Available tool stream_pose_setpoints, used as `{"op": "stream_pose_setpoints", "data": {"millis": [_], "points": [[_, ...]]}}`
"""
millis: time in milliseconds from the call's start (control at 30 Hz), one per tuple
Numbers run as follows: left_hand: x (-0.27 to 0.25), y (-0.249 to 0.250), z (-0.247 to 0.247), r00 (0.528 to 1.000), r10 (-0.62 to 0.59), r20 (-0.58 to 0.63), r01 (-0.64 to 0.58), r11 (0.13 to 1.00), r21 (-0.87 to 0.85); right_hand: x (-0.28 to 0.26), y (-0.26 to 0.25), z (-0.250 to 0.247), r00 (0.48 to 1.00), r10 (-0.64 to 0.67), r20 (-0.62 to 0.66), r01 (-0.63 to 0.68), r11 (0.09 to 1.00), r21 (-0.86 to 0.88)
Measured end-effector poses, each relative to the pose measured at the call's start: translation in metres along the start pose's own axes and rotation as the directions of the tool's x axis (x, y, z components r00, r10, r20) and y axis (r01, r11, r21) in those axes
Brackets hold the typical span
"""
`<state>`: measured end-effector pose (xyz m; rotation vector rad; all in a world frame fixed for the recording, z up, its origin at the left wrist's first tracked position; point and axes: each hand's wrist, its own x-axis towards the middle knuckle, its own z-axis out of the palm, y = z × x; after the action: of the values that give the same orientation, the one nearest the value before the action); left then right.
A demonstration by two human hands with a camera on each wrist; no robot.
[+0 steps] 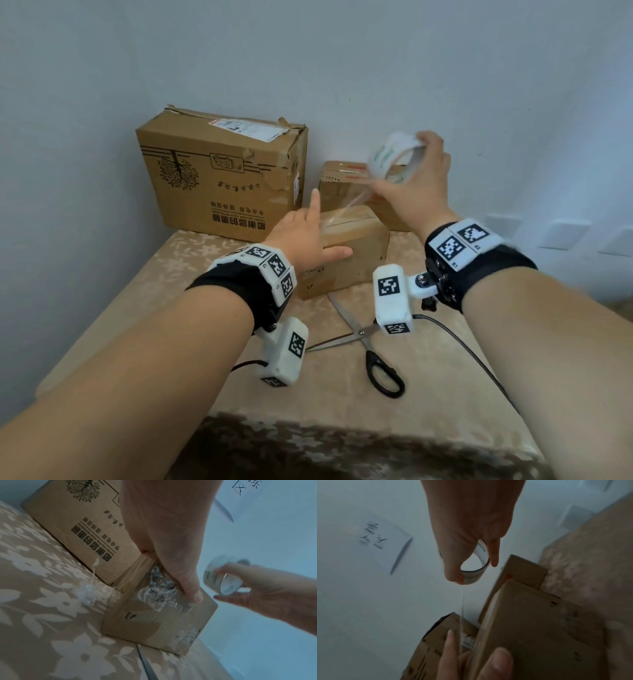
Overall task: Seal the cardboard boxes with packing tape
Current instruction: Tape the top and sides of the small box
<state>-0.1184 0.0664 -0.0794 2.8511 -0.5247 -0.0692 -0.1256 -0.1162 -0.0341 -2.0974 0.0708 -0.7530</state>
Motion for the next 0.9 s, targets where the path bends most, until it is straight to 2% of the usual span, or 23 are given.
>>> {"op": "stream_pose_setpoints", "data": {"millis": [100, 200, 300, 400, 533, 633, 733, 833, 900], "points": [[0.002, 0.003, 0.001, 0.999, 0.035, 0.018, -0.036, 0.995, 0.096, -0.003, 0.024, 0.001, 0.974, 0.221, 0.043, -0.223, 0.974, 0.047], [0.004, 0.002, 0.001, 0.998, 0.044, 0.054, -0.051, 0.987, 0.151, -0.005, 0.034, 0.004, 0.916, 0.383, 0.118, -0.39, 0.92, 0.046], [0.006, 0.002, 0.001, 0.996, 0.047, 0.077, -0.062, 0.978, 0.199, -0.009, 0.044, 0.006, 0.863, 0.476, 0.17, -0.493, 0.867, 0.074], [0.007, 0.003, 0.003, 0.995, 0.045, 0.088, -0.064, 0.972, 0.227, -0.014, 0.053, 0.007, 0.804, 0.56, 0.202, -0.592, 0.786, 0.178], [0.009, 0.004, 0.003, 0.995, 0.05, 0.085, -0.069, 0.968, 0.241, -0.02, 0.054, 0.007, 0.769, 0.606, 0.204, -0.639, 0.716, 0.281], [0.009, 0.005, 0.002, 0.994, 0.044, 0.097, -0.068, 0.962, 0.265, -0.025, 0.052, 0.009, 0.774, 0.612, 0.162, -0.63, 0.724, 0.281], [0.01, 0.008, -0.007, 0.99, 0.053, 0.129, -0.092, 0.944, 0.317, -0.031, 0.051, 0.014, 0.743, 0.647, 0.172, -0.664, 0.683, 0.303], [0.016, 0.02, -0.01, 0.987, 0.113, 0.114, -0.149, 0.909, 0.389, -0.027, 0.045, 0.011, 0.718, 0.672, 0.181, -0.692, 0.662, 0.288], [0.02, 0.034, -0.008, 0.985, 0.101, 0.14, -0.145, 0.924, 0.353, -0.026, 0.042, 0.002, 0.712, 0.681, 0.168, -0.698, 0.664, 0.266]]}}
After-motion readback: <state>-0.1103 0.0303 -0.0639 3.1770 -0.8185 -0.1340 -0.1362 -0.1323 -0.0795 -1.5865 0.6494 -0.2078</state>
